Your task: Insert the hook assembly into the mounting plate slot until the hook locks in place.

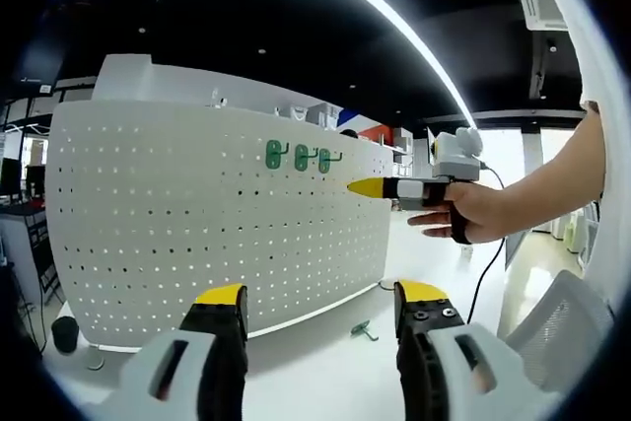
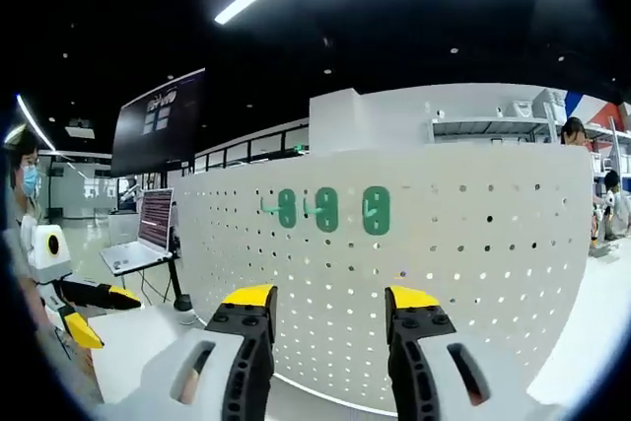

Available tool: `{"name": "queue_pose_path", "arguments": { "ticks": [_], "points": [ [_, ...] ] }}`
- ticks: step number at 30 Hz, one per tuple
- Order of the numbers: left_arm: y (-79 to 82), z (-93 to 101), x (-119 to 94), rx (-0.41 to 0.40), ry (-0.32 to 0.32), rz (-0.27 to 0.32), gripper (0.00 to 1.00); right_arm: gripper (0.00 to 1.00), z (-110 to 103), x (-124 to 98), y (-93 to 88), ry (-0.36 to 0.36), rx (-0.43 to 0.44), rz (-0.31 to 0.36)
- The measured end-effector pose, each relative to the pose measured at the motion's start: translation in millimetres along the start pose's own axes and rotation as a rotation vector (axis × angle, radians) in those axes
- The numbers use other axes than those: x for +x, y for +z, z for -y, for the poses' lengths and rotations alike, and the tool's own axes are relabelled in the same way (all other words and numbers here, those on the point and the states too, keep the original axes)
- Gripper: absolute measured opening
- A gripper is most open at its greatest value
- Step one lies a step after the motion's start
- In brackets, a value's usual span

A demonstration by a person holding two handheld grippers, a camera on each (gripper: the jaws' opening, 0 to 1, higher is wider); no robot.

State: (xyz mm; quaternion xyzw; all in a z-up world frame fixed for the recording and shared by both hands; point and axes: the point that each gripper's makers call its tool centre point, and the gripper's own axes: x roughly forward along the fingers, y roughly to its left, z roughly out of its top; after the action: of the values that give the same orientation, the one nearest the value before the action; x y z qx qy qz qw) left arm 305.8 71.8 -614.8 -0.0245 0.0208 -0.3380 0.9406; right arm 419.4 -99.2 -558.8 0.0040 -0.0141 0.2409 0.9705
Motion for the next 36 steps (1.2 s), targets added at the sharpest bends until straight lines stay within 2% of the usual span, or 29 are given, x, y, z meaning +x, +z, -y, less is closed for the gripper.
{"name": "queue_pose_path", "arguments": {
  "ticks": [4,16,23,36],
  "points": [
    [-0.4,-0.4,-0.1,-0.001,0.001,-0.001,0.62,0.44,-5.6,-10.4,-7.5,0.012,-0.010,-0.011],
    [-1.9,-1.5,-0.6,-0.002,0.006,-0.004,0.63,0.45,-16.5,-31.0,-15.5,0.036,-0.030,-0.016],
    [-2.6,-2.7,-1.5,-0.001,0.012,-0.005,0.63,0.46,-22.0,-45.1,-28.5,0.045,-0.034,-0.040],
    [-1.2,-5.5,-2.4,0.004,0.013,-0.006,0.63,0.47,-23.6,-70.0,-39.0,0.038,-0.021,-0.042]
  ]
}}
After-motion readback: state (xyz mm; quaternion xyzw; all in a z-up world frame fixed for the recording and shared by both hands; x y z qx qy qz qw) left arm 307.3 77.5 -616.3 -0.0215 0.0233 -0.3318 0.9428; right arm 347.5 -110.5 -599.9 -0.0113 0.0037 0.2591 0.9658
